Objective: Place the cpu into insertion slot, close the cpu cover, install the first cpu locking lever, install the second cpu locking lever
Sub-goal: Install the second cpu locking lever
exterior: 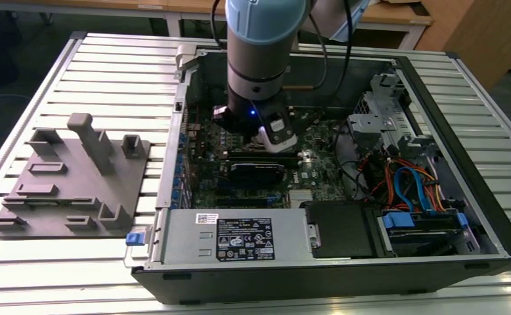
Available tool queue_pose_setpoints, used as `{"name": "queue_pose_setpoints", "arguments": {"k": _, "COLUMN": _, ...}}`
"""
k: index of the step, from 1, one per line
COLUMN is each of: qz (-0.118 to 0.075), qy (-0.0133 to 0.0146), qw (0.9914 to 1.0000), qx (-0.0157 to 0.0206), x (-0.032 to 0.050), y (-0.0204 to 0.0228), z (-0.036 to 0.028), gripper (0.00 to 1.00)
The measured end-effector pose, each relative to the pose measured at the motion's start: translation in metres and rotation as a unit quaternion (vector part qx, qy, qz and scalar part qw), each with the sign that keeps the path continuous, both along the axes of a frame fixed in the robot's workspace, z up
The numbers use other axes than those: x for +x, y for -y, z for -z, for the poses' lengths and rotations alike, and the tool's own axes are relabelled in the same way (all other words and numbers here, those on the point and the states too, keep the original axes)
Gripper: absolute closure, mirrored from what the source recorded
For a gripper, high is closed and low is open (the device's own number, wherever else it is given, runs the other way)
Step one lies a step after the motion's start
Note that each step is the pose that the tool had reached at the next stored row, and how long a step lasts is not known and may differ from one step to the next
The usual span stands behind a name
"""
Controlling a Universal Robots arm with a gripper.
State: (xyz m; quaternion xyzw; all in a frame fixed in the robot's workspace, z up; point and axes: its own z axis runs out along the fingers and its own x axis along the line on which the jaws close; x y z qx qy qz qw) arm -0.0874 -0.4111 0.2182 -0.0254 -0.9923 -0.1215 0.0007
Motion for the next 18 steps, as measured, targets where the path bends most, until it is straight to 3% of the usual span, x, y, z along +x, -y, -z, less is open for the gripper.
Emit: {"name": "queue_pose_setpoints", "arguments": {"k": 18, "qz": 0.000, "qy": 0.0000, "qw": 1.00000, "qx": 0.0021, "x": 0.0000, "y": -0.0003, "z": 0.0073, "gripper": 0.89}}
